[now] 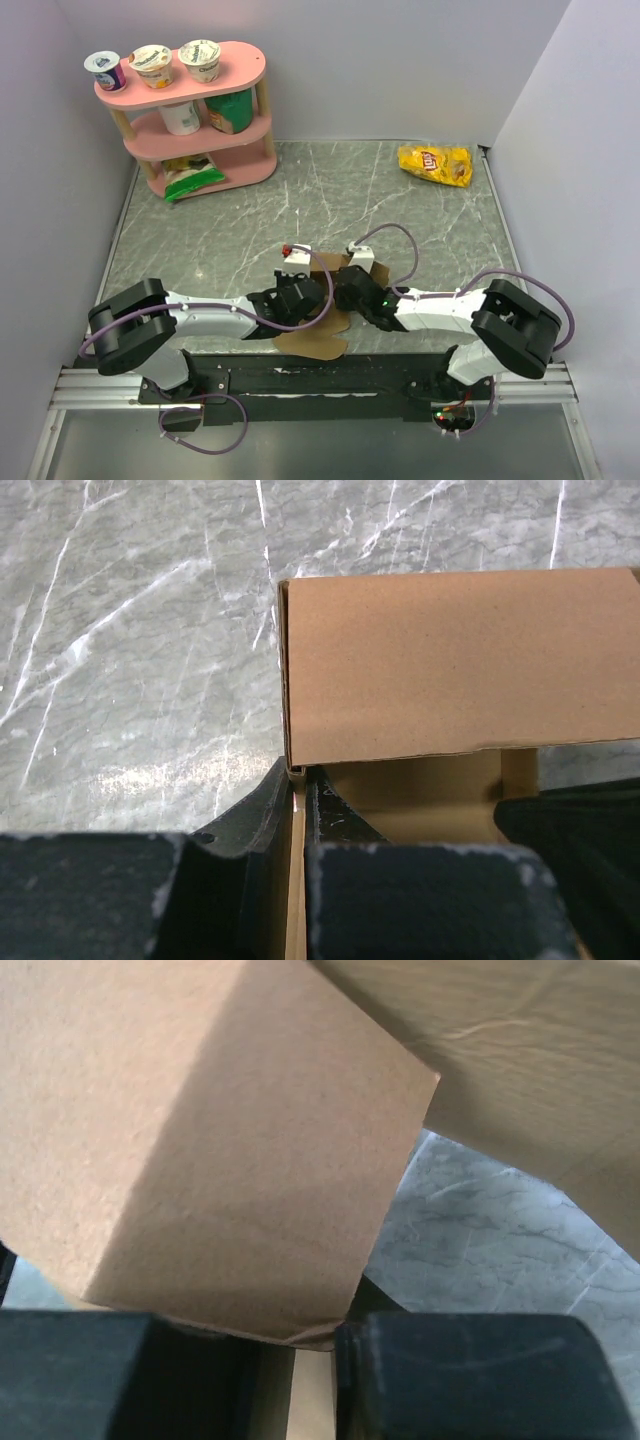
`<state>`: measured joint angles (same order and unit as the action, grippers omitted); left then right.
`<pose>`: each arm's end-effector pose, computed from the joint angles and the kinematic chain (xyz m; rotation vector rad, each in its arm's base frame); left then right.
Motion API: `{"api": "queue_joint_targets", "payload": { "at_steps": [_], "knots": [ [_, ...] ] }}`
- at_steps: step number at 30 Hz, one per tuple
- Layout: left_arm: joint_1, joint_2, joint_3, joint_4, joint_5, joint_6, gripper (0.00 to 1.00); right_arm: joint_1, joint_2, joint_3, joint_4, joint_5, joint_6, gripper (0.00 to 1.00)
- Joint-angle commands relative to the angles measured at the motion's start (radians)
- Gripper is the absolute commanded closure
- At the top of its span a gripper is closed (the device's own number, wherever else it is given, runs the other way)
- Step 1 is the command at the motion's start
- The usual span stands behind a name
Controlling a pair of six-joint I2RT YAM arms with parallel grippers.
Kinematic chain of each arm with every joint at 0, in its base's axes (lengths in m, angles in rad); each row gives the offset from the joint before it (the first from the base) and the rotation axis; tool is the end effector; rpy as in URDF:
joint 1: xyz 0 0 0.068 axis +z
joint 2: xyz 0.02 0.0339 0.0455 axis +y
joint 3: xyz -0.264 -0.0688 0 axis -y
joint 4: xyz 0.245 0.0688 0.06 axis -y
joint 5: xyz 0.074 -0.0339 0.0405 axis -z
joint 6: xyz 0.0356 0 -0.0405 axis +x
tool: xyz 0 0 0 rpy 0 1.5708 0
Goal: Fold the paper box
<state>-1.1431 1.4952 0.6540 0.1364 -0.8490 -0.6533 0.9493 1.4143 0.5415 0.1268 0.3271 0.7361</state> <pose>0.1414 -0.2459 0.1709 0.0785 2.0152 -0.1579 0.1615 0.2058 0.1520 -0.0801 2.3189 0.5016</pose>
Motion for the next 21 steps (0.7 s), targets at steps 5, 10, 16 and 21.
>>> {"api": "queue_joint_targets", "payload": {
  "at_steps": [5,10,16,21],
  "knots": [
    [-0.026,0.023,0.03,-0.023,0.09,-0.069,0.99,0.068,0.052,0.048,0.01,0.116,0.043,0.82],
    [0.005,0.016,0.03,-0.061,0.073,-0.065,0.99,0.078,-0.011,0.031,-0.021,0.128,0.026,0.63],
    [0.108,-0.015,0.033,-0.046,0.157,0.046,0.99,0.181,-0.314,-0.098,0.03,0.092,-0.177,0.14],
    [0.172,-0.047,0.03,-0.023,0.218,0.147,0.99,0.224,-0.575,-0.129,-0.099,0.04,-0.254,0.13]
  ]
}}
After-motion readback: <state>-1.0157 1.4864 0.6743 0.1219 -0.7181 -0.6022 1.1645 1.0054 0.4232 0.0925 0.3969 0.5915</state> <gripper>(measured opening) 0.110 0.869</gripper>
